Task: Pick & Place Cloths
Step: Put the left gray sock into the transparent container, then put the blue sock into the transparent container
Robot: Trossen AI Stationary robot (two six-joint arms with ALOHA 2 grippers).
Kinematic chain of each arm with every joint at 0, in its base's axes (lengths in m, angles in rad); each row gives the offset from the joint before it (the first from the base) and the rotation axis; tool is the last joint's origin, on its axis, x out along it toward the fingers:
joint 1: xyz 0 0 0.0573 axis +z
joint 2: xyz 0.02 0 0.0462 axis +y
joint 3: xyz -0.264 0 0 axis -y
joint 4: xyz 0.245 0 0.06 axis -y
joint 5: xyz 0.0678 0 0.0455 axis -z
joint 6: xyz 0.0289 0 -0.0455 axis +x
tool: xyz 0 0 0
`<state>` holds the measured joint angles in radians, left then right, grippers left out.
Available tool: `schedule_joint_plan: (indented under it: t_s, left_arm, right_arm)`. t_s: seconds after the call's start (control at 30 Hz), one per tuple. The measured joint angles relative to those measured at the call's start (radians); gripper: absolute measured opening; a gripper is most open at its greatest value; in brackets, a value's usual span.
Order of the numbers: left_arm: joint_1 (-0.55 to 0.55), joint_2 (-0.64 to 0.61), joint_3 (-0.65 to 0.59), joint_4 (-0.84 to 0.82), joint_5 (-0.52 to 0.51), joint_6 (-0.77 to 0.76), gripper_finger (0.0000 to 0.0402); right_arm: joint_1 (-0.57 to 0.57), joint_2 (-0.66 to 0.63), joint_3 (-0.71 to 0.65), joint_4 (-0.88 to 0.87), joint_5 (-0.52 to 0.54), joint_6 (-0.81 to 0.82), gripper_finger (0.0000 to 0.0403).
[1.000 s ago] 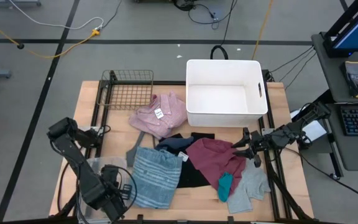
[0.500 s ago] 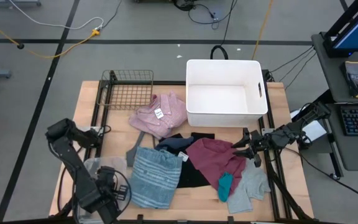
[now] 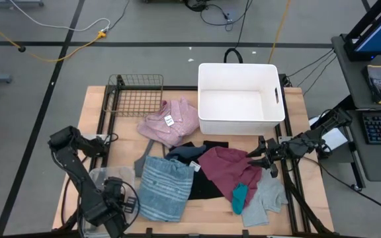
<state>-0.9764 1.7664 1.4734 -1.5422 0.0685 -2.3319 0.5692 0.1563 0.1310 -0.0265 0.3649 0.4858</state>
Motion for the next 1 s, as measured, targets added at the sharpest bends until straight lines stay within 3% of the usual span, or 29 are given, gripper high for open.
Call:
schedule_joint_plan:
  t_s: [0.3,0.43,0.5,0.6,0.83,0.9,1.0]
  left_arm:
    - [0.0,-0.003,0.001,0.002,0.055,0.053,0.0193]
    - [0.006,-0.047,0.013,0.003,0.12,0.082,0.0239]
    - [0.007,-0.084,0.035,0.003,0.103,0.074,0.0253]
    - [0.006,-0.15,0.088,0.003,-0.065,0.058,0.0263]
    - [0.034,-0.267,0.166,0.034,-0.679,0.208,0.0253]
    - [0.056,-0.288,0.166,0.053,-0.791,0.295,0.0251]
    - [0.104,-0.309,0.166,0.055,-0.865,0.42,0.0251]
  right_arm:
    - [0.0,0.0,0.0,0.0,0.0,0.0,0.0139]
    - [0.0,0.0,0.0,0.0,0.0,0.0,0.0139]
    - [0.0,0.0,0.0,0.008,0.0,0.0,0.0139]
    - [0.0,0.0,0.0,0.05,0.0,0.001,0.0139]
    - [0.0,0.0,0.0,0.207,0.0,0.001,0.0139]
    - [0.0,0.0,0.0,0.241,0.0,0.0,0.0139]
    - [0.0,0.0,0.0,0.27,0.0,0.001,0.0139]
